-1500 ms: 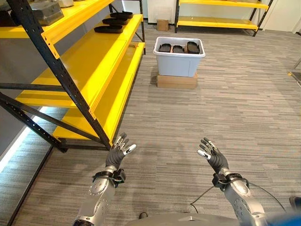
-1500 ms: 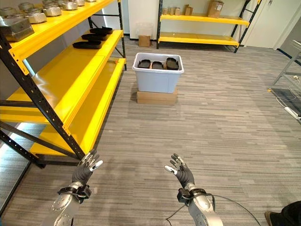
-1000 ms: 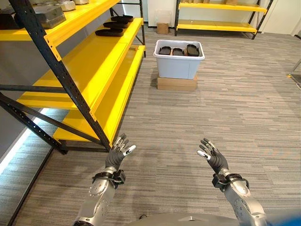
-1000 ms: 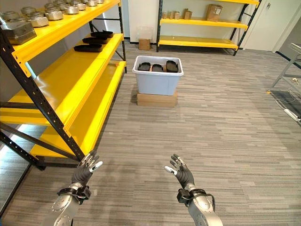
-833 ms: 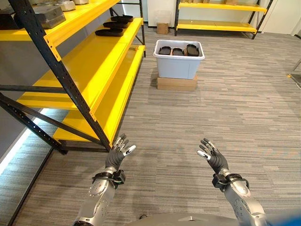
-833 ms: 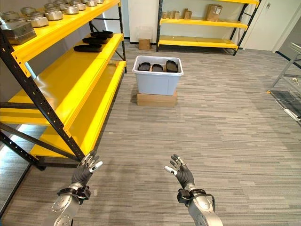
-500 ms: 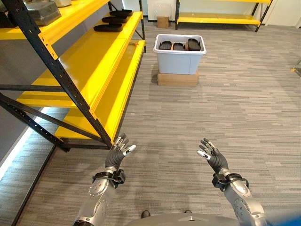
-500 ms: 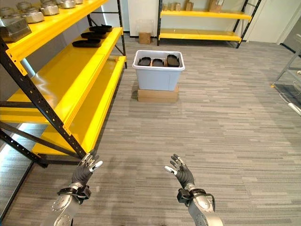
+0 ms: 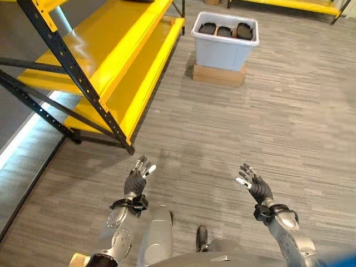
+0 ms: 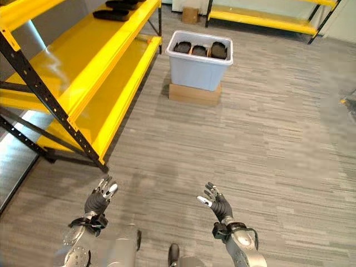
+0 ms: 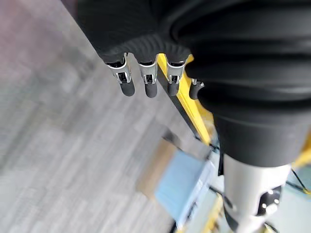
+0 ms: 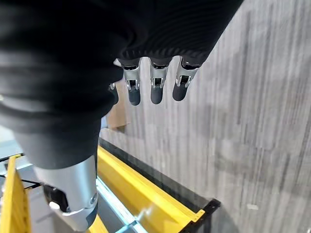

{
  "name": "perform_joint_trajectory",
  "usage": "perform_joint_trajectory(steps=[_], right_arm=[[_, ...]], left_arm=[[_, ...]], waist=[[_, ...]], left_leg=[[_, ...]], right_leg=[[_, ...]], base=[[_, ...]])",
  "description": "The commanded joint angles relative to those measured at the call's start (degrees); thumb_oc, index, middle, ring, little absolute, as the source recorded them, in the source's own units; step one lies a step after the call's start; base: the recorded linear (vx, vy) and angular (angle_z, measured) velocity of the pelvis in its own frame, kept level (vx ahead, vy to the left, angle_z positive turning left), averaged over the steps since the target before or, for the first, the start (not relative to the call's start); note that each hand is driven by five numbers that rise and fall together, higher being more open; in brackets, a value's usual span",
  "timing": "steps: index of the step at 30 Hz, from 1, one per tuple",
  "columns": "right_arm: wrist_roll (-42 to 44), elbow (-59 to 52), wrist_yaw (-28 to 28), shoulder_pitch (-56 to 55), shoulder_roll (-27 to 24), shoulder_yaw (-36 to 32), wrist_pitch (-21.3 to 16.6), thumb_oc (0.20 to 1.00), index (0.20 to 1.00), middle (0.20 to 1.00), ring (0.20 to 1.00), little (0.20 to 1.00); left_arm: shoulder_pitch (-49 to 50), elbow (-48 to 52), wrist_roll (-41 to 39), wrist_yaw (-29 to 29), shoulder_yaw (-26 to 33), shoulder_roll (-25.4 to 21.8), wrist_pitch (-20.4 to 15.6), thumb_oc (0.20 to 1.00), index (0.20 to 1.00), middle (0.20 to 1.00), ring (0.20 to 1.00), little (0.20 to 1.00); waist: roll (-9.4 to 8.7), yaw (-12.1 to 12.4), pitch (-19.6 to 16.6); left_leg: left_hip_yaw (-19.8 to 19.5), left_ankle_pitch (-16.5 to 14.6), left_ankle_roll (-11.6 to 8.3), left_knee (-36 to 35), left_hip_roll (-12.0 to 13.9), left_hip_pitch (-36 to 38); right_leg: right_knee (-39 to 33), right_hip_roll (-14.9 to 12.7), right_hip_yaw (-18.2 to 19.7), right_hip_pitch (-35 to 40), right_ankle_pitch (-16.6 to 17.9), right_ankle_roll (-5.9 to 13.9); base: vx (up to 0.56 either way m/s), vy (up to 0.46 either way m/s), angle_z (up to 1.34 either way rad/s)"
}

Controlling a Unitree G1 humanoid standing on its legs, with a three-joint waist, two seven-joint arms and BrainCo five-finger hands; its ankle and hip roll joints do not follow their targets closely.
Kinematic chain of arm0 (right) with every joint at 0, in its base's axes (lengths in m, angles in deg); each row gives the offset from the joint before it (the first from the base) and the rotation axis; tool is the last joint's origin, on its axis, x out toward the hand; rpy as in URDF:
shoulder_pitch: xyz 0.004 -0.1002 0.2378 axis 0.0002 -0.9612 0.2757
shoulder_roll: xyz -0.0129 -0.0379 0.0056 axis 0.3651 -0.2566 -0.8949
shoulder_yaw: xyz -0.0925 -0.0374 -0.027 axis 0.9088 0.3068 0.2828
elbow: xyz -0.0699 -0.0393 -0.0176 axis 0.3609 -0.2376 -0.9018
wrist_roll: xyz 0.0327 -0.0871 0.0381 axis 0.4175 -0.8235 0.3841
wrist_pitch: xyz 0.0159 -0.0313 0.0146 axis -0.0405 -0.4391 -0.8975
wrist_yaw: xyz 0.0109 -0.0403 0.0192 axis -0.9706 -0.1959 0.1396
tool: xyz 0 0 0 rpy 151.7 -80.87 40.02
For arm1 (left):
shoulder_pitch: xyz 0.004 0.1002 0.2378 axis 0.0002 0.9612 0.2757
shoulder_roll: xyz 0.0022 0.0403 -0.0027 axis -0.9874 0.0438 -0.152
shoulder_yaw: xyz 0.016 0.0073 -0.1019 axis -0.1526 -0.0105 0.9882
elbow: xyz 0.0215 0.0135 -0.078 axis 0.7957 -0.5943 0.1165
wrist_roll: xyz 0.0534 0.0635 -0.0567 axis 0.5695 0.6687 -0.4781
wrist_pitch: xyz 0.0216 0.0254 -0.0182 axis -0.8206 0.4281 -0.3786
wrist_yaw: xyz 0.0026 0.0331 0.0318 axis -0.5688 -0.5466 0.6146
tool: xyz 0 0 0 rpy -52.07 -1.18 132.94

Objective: Move parts from the plastic box to the shelf.

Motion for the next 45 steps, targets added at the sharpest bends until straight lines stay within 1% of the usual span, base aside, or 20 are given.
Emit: perform_joint_trajectory(steps=[1, 4, 9, 13, 14, 15, 16, 17, 19, 20, 22, 23, 27, 30, 32, 36, 39, 41, 43, 45], right_arm=[[-2.0, -3.8, 0.3, -2.2, -1.0, 0.9, -3.0, 1.000, 1.000, 1.000, 1.000, 1.000], [-3.0, -4.3, -1.1, -2.5, -0.4, 1.3, -2.5, 1.000, 1.000, 1.000, 1.000, 1.000], [-3.2, -4.7, -2.3, -1.7, 0.2, 2.7, -1.7, 1.000, 1.000, 1.000, 1.000, 1.000], [-3.1, -4.8, -2.3, -0.5, 0.9, 3.6, -1.5, 1.000, 1.000, 1.000, 1.000, 1.000], [-3.1, -5.6, -2.8, -1.0, 1.3, 3.3, -1.6, 1.000, 1.000, 1.000, 1.000, 1.000], [-3.0, -5.8, -2.7, -1.0, 1.7, 3.3, -1.5, 1.000, 1.000, 1.000, 1.000, 1.000], [-3.0, -5.8, -2.7, -1.0, 1.7, 3.3, -1.5, 1.000, 1.000, 1.000, 1.000, 1.000], [-2.4, -6.1, -3.0, -1.1, 2.1, 3.5, -1.6, 1.000, 1.000, 1.000, 1.000, 1.000], [-2.7, -6.3, -3.0, -1.5, 2.5, 3.7, -1.5, 1.000, 1.000, 1.000, 1.000, 1.000], [-2.3, -6.6, -3.4, -1.8, 2.5, 3.9, -1.6, 1.000, 1.000, 1.000, 1.000, 1.000], [-1.6, -7.1, -3.5, -2.3, 2.5, 4.0, -1.4, 1.000, 1.000, 1.000, 1.000, 1.000], [-1.5, -6.7, -3.5, -2.4, 2.4, 4.2, -1.1, 1.000, 1.000, 1.000, 1.000, 1.000], [-2.2, -6.7, -3.2, -1.6, 1.8, 4.3, -0.9, 1.000, 1.000, 1.000, 1.000, 1.000], [-2.7, -7.6, -2.8, -1.2, 1.3, 4.0, -0.7, 1.000, 1.000, 1.000, 1.000, 1.000], [-2.7, -7.3, -2.9, -1.5, 1.3, 3.8, -0.7, 1.000, 1.000, 1.000, 1.000, 1.000], [-1.6, -7.6, -2.8, -1.0, 0.6, 3.2, -1.3, 1.000, 1.000, 1.000, 1.000, 1.000], [-1.4, -7.3, -2.5, -1.3, -0.2, 2.8, -1.5, 1.000, 1.000, 1.000, 1.000, 1.000], [-4.0, -8.1, -1.9, -2.2, -1.6, 2.2, -1.8, 1.000, 1.000, 1.000, 1.000, 1.000], [-2.6, -7.6, -2.1, -3.2, -2.2, 1.6, -1.5, 1.000, 1.000, 1.000, 1.000, 1.000], [-2.5, -7.8, -1.9, -3.6, -2.6, 1.4, -1.4, 1.000, 1.000, 1.000, 1.000, 1.000]], left_arm=[[-1.3, 3.1, -0.5, -1.0, 0.5, -2.2, -2.6, 1.000, 1.000, 1.000, 1.000, 1.000], [-1.7, 2.8, -1.0, -1.6, 0.6, -2.0, -2.8, 1.000, 1.000, 1.000, 1.000, 1.000], [-2.2, 4.4, -0.8, -1.9, 0.5, -3.2, -3.3, 1.000, 1.000, 1.000, 1.000, 1.000], [-2.4, 4.3, -0.5, -1.0, 0.7, -3.7, -3.4, 1.000, 1.000, 1.000, 1.000, 1.000], [-2.2, 4.6, 0.6, -1.0, 0.3, -4.3, -3.0, 1.000, 1.000, 1.000, 1.000, 1.000], [-2.3, 4.7, 0.6, -0.9, 0.3, -4.4, -3.0, 1.000, 1.000, 1.000, 1.000, 1.000], [-2.3, 4.7, 0.6, -0.9, 0.3, -4.4, -3.0, 1.000, 1.000, 1.000, 1.000, 1.000], [-2.6, 4.9, 1.1, -1.1, 0.0, -5.0, -2.7, 1.000, 1.000, 1.000, 1.000, 1.000], [-2.8, 5.2, 1.8, -1.2, -0.4, -5.3, -2.3, 1.000, 1.000, 1.000, 1.000, 1.000], [-3.0, 4.9, 2.1, -1.5, -0.8, -5.2, -2.2, 1.000, 1.000, 1.000, 1.000, 1.000], [-3.3, 4.9, 1.8, -1.6, -0.9, -5.1, -2.1, 1.000, 1.000, 1.000, 1.000, 1.000], [-3.0, 4.5, 1.3, -2.0, -1.0, -4.9, -2.1, 1.000, 1.000, 1.000, 1.000, 1.000], [-2.6, 4.8, 1.7, -1.7, -0.1, -4.3, -2.6, 1.000, 1.000, 1.000, 1.000, 1.000], [-2.3, 4.5, 1.6, -1.6, 0.2, -3.7, -2.7, 1.000, 1.000, 1.000, 1.000, 1.000], [-2.1, 3.8, 1.8, -2.0, -0.2, -2.5, -2.4, 1.000, 1.000, 1.000, 1.000, 1.000], [-2.6, 3.6, 0.5, -1.7, -0.3, -1.8, -2.5, 1.000, 1.000, 1.000, 1.000, 1.000], [-3.5, 3.0, 0.4, -2.0, -1.6, -1.5, -1.9, 1.000, 1.000, 1.000, 1.000, 1.000], [-3.4, 3.4, 0.1, -1.8, -1.6, -1.8, -1.9, 1.000, 1.000, 1.000, 1.000, 1.000], [-3.1, 3.8, -0.6, -1.9, -1.8, -1.8, -1.7, 1.000, 1.000, 1.000, 1.000, 1.000], [-2.5, 4.1, -0.7, -1.7, -1.7, -1.7, -1.4, 1.000, 1.000, 1.000, 1.000, 1.000]], waist=[[-0.31, 0.8, -5.2], [0.01, 0.8, -7.3], [-1.91, 1.4, -9.8], [-3.00, 1.8, -10.7], [-3.34, 1.0, -10.5], [-2.48, 0.7, -10.4], [-2.48, 0.7, -10.4], [-0.70, -0.7, -9.1], [1.35, -1.9, -8.0], [1.73, -3.1, -7.3], [2.25, -4.4, -6.4], [1.91, -5.1, -6.5], [1.14, -6.2, -6.2], [0.69, -6.7, -6.3], [-0.07, -6.7, -8.7], [0.69, -7.1, -9.6], [1.12, -7.6, -9.6], [0.78, -7.4, -9.2], [-1.18, -6.3, -7.1], [-1.83, -5.6, -6.2]], left_leg=[[-4.9, 9.3, 1.62, -0.4, 0.7, -3.0], [-4.3, 10.1, 1.96, 0.5, 0.9, -1.0], [-2.0, 5.3, 4.02, 7.8, -2.6, -3.7], [-0.1, 1.4, 5.95, 9.9, -4.3, -2.6], [0.4, -0.9, 7.61, 9.8, -6.0, 0.0], [0.4, -1.6, 8.37, 8.8, -5.9, 2.3], [0.4, -1.6, 8.37, 8.8, -5.9, 2.3], [-0.1, -2.4, 9.52, 6.7, -6.0, 7.0], [-1.1, -3.3, 10.61, 5.3, -5.7, 10.9], [-1.8, -3.8, 10.86, 4.2, -6.0, 13.4], [-2.2, -4.9, 10.90, 3.5, -6.2, 17.0], [-3.1, -6.8, 9.84, 2.0, -6.7, 20.3], [-4.9, -9.1, 8.52, 0.1, -6.9, 24.8], [-5.9, -11.0, 7.50, -0.9, -6.0, 28.1], [-6.0, -11.7, 6.31, -1.4, -4.1, 30.2], [-6.4, -11.8, 4.91, 2.1, -1.5, 29.9], [-6.8, -9.1, 2.83, 7.5, 0.8, 28.5], [-6.9, -2.6, 1.54, 16.8, 1.6, 25.0], [-5.6, 3.1, 0.87, 33.3, -0.2, 17.5], [-3.1, 4.0, 1.26, 36.6, -0.1, 14.3]], right_leg=[[4.0, -3.7, 4.5, 8.7, -5.5, 5.13], [4.0, -4.4, 5.8, 11.0, -7.9, 5.93], [5.0, -9.5, 6.2, 11.2, -5.8, 8.69], [11.9, -11.3, 7.8, 8.6, 0.4, 10.87], [20.2, -11.2, 9.0, 6.3, 9.4, 12.29], [26.1, -10.5, 8.9, 3.6, 12.8, 12.67], [26.1, -10.5, 8.9, 3.6, 12.8, 12.67], [34.7, -8.8, 7.9, -0.7, 15.5, 12.71], [40.6, -7.4, 6.2, -5.7, 14.3, 11.76], [41.5, -5.7, 5.8, -9.8, 10.2, 10.76], [37.6, -6.7, 2.6, -13.4, 6.4, 9.63], [22.9, -8.6, 0.2, -15.2, 4.0, 9.25], [5.8, -10.0, 2.0, -15.5, 10.4, 11.40], [2.7, -10.1, 3.9, -16.8, 13.1, 12.57], [1.9, -9.7, 2.6, -14.3, 14.1, 11.33], [5.4, -7.9, 0.5, -14.0, 11.7, 9.94], [6.5, -5.8, -0.5, -12.1, 8.5, 8.12], [6.3, -4.8, -1.4, -9.4, 6.5, 6.25], [5.8, -5.2, -2.1, -5.9, 4.8, 4.31], [4.9, -5.1, -2.3, -3.7, 4.2, 3.59]], base=[[0.45, 0.087, -0.42], [0.37, 0.133, -0.68], [0.32, 0.160, -0.34], [0.28, 0.151, -0.35], [0.28, 0.180, -0.28], [0.28, 0.179, -0.10], [0.25, 0.203, 0.08], [0.30, 0.219, 0.23], [0.39, 0.216, 0.03], [0.38, 0.117, 0.23], [0.47, 0.013, 0.37], [0.55, -0.140, 0.24], [0.32, -0.130, 0.39], [0.31, -0.174, 0.47], [0.39, -0.292, 0.58], [0.24, -0.220, 0.25], [0.20, -0.202, 0.29], [0.20, -0.215, 0.09], [0.17, -0.260, -0.32], [0.17, -0.207, -0.08]])
